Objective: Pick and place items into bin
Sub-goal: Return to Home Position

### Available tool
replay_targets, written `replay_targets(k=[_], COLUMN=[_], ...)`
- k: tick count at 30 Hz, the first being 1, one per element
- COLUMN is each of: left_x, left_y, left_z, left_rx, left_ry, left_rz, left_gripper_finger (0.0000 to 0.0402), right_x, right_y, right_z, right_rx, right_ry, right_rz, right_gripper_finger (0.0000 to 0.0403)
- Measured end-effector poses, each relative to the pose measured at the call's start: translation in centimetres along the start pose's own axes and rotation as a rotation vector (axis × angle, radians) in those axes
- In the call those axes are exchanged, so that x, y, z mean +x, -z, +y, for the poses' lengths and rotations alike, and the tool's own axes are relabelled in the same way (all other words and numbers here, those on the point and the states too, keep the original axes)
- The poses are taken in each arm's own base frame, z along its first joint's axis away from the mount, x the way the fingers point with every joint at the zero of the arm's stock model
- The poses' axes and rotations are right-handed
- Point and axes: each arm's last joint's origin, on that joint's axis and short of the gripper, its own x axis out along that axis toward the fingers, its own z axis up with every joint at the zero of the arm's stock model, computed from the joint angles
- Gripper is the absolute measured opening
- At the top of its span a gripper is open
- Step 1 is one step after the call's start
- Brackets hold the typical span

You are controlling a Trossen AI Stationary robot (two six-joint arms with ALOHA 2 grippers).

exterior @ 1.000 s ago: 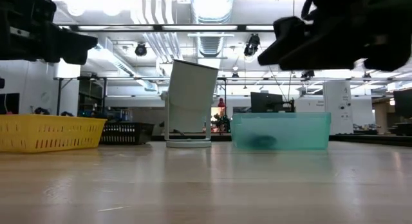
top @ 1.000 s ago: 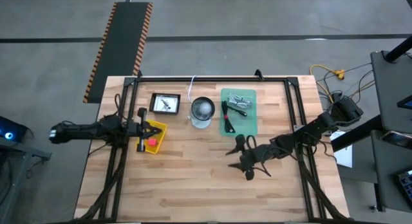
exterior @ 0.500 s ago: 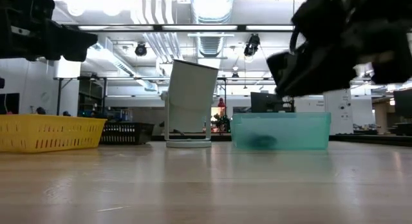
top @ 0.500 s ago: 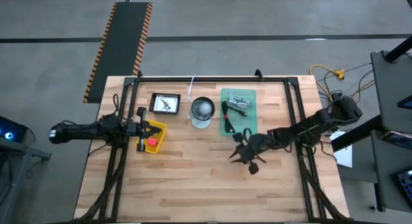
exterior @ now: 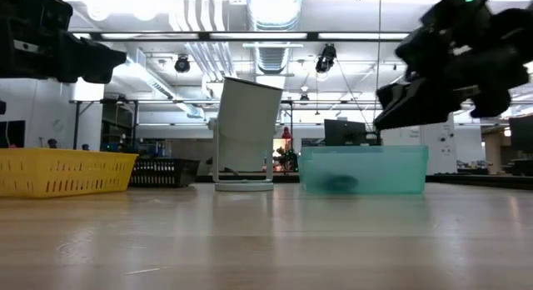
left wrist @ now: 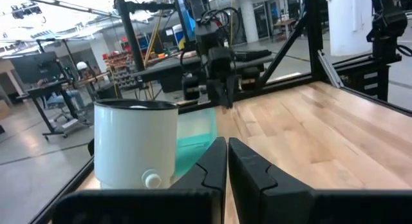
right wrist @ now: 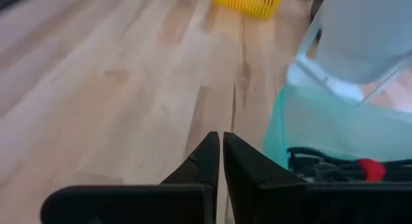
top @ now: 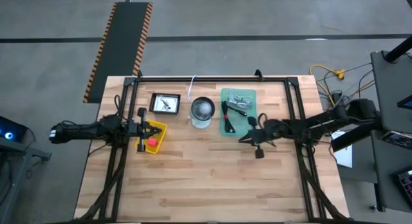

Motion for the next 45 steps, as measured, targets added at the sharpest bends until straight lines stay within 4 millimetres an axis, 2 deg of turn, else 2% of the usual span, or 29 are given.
replay_targets(k=[7,12,15,22,32,36,45], left_x=[0.0,0.0,0.0,0.0,0.0,0.1,0.1], left_y=[0.1,0.1,0.1,0.2,0.4,0.5,0.6], left_z=[0.0,0.0,0.0,0.0,-0.1,-0.2,-0.2], left_rx=[-0.001,-0.002,-0.002,-0.020,-0.163,-0.160,-0.158], left_ry=[-0.005,-0.007,-0.006,-0.010,0.002,0.013,0.017], left_rz=[0.002,0.001,0.005,0.011,0.025,-0.003,0.004], left_gripper_finger=[0.0000,0.0000,0.0000,0.0000,0.0000,0.0000,0.0000], right_x=[-3.5,-5.4,-6.2,-7.7,-9.3,-9.7,-9.9], right_y=[1.7,2.0,2.1,2.3,3.0,3.1,3.0], right_z=[0.6,0.7,0.8,0.4,0.6,0.7,0.7], right_rx=[0.003,-0.046,-0.050,0.026,0.078,0.124,0.091], right_ry=[0.013,0.025,0.013,0.155,0.143,0.127,0.124], right_rz=[-0.187,-0.307,-0.322,-0.331,-0.395,-0.419,-0.440], right_gripper_finger=[0.0010,0.0009,0.0009,0.0009,0.0009,0.0008,0.0009])
